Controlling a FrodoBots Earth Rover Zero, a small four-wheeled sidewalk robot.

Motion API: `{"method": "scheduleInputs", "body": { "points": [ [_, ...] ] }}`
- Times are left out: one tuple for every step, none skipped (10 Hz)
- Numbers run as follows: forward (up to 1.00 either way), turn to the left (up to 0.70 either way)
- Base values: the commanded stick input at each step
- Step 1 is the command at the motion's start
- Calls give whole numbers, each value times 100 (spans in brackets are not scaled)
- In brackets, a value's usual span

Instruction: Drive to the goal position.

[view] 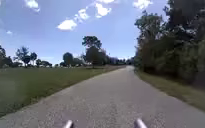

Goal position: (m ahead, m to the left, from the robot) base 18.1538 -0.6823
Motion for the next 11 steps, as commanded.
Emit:
{"method": "scheduleInputs", "body": {
  "points": [
    [50, 0],
    [50, 0],
    [50, 0],
    [50, 0],
    [50, 0],
    [50, 0],
    [50, 0],
    [50, 0],
    [50, 0],
    [50, 0],
    [50, 0]
  ]
}}
